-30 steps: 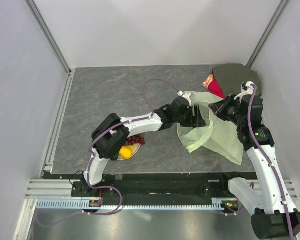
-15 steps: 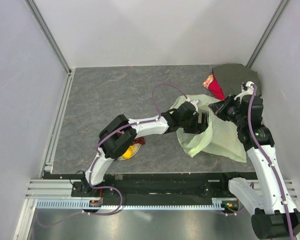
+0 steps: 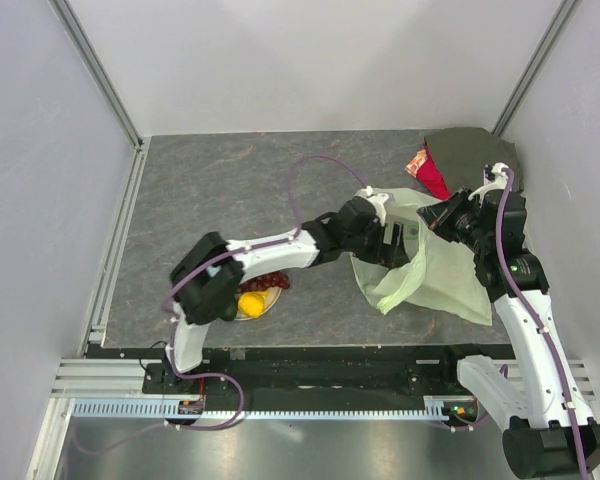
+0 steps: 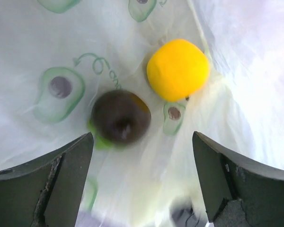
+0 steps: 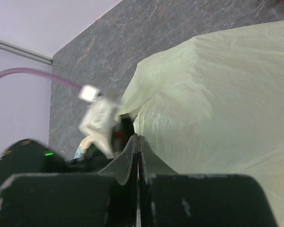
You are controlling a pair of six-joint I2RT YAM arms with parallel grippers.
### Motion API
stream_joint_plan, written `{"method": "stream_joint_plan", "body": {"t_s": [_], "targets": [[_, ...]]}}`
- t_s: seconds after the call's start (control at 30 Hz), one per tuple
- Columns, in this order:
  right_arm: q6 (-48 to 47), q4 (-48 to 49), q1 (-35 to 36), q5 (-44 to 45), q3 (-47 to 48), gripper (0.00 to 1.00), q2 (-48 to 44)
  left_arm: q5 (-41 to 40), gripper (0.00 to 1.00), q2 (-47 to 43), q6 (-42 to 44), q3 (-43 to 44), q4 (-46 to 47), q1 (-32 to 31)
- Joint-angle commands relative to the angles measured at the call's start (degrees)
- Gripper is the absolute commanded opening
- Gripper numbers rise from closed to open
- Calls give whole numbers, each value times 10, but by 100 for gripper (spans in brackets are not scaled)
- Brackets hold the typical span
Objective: Place the fruits into the plastic bag
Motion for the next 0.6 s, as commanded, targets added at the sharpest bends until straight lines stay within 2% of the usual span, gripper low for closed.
{"method": "stream_joint_plan", "body": {"t_s": [0.0, 0.2, 0.3, 0.43, 0.57], "targets": [[-1, 3, 3, 5, 25, 0, -7, -22, 92, -149, 93, -73, 3, 38], [-1, 4, 2, 4, 21, 0, -2, 27, 91, -280, 201, -188, -5, 87], [0, 4, 2, 4, 24, 0, 2, -36, 91, -319, 306, -201, -14, 101], [-1, 4, 3, 0, 28, 0, 8, -42, 92, -299, 395, -177, -26, 111], [1, 3, 2, 2, 34, 0, 11, -49, 91, -229, 445, -129, -57, 111]]}}
